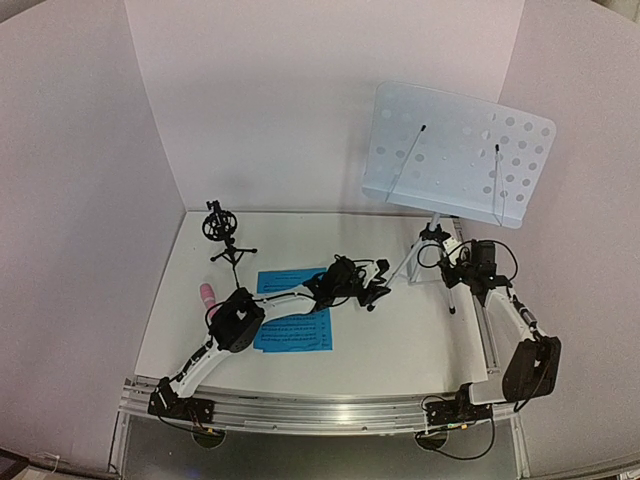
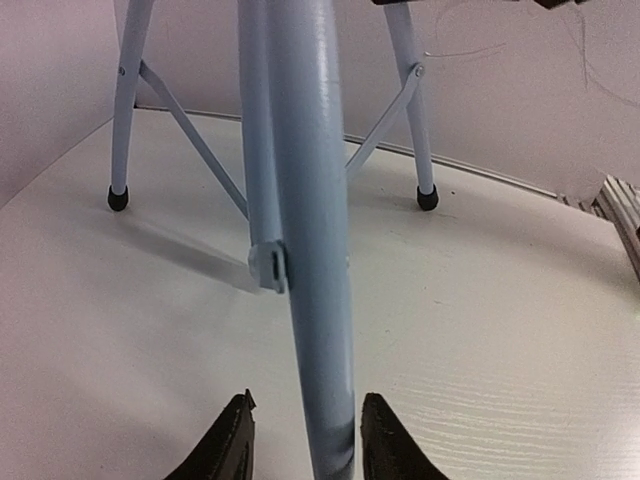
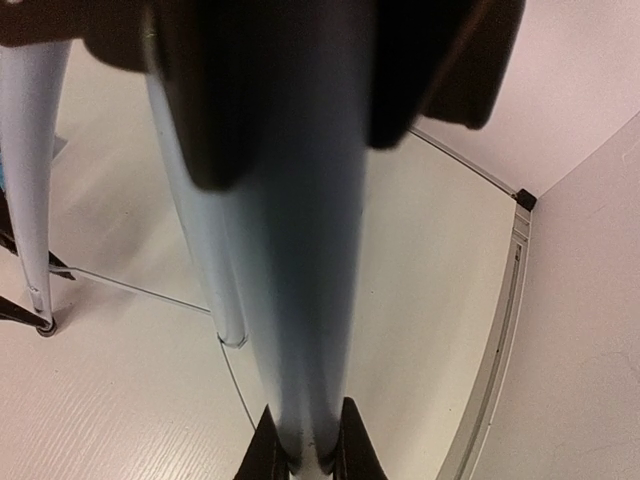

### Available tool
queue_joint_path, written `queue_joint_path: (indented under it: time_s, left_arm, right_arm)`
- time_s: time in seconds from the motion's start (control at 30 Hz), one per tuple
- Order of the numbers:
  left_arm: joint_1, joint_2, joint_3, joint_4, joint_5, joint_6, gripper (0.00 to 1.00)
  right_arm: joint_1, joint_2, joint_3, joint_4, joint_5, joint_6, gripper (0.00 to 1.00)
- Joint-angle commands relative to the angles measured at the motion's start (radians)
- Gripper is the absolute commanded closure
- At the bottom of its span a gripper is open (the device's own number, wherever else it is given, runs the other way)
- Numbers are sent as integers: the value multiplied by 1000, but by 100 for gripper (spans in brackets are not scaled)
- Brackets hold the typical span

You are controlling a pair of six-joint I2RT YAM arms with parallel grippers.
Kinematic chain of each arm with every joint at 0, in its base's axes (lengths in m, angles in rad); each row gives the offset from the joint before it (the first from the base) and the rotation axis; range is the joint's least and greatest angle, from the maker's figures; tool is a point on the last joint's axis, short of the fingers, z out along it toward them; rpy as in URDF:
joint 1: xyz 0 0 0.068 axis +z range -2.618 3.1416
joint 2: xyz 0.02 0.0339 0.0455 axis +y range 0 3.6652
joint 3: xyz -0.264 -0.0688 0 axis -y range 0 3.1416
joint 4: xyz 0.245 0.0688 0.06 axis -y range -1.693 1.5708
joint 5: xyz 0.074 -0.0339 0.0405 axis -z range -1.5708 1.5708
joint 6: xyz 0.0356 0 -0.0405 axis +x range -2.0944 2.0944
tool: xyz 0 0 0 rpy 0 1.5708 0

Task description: Set up the instrument practice props

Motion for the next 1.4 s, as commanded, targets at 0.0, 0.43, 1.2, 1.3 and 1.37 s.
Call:
queue_joint_path:
  time_s: [0.0,0.43,1.2,1.3,1.37]
  left_arm:
    - [8,16,2,56,18,-12,73]
    - [94,-88,7,-76,17,51,100]
    - [183,-226,-213,-245,93,82,100]
    - [183,-242,-247,-263,123,63,100]
    - [183,-246,-257,-273,132,58,100]
  right_arm:
    - [41,26,-15,-39,-100,61,100]
    - [77,142,89,47,-61,56,100]
    - [140,277,243,-129,-37,-9,100]
    - [130,272,267,-200,-28,-15,100]
    - [117,268,284,-246,-22,-12,100]
